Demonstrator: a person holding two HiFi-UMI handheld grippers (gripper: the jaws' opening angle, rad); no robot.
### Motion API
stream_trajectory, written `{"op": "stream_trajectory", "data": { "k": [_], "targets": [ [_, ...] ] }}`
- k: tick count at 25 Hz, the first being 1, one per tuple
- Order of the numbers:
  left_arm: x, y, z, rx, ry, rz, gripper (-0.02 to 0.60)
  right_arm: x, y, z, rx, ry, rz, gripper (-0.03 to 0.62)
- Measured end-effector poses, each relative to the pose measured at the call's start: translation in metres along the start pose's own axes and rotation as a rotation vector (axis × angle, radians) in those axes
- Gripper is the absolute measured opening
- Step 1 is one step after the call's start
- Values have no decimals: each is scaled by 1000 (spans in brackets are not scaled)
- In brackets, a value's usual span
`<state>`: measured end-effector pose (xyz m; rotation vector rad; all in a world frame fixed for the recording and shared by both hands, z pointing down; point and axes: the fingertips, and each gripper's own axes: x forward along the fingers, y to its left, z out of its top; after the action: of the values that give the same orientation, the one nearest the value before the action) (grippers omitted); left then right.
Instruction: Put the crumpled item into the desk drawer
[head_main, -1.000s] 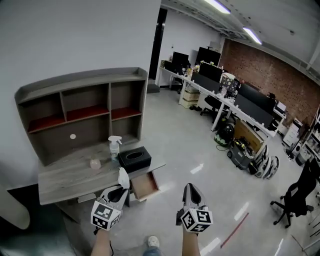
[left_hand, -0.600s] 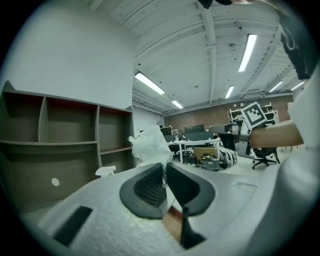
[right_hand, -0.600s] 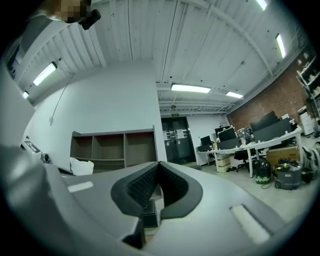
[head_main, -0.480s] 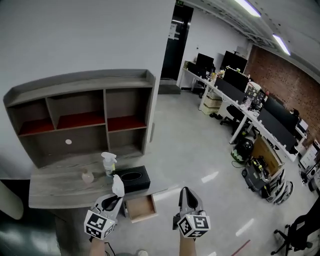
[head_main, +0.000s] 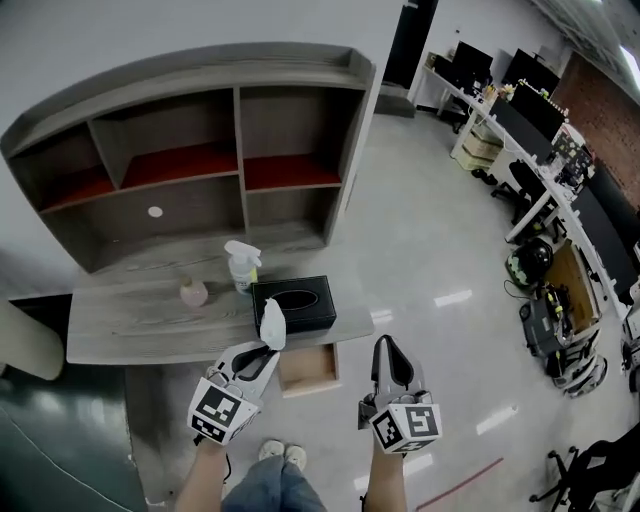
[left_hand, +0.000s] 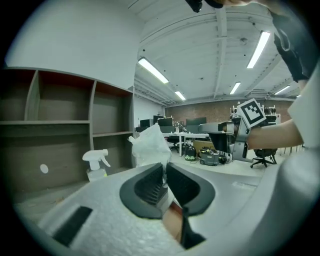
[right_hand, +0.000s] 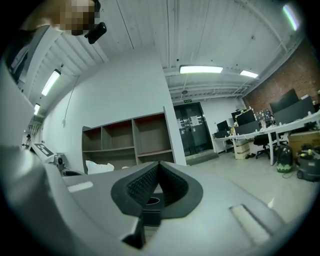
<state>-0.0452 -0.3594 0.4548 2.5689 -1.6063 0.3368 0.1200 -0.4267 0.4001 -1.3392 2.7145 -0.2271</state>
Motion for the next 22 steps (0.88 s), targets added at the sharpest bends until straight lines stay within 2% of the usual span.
{"op": "stream_trajectory", "data": {
  "k": [7,13,17,22],
  "targets": [
    [12,-45,-78,-106,127,-127,31,-8,20,-99,85,162,10,11],
    [65,-82,-175,-203,239,-212,31,-26,-22,-193,171,263,-64,11],
    [94,-84,-241,-268,320,-204,31,-39,-37,-251,219,322,-103,12],
    [133,-70,-296,-344,399,-147,32,-46,-46,-290,258,365,-117,11]
  ]
}}
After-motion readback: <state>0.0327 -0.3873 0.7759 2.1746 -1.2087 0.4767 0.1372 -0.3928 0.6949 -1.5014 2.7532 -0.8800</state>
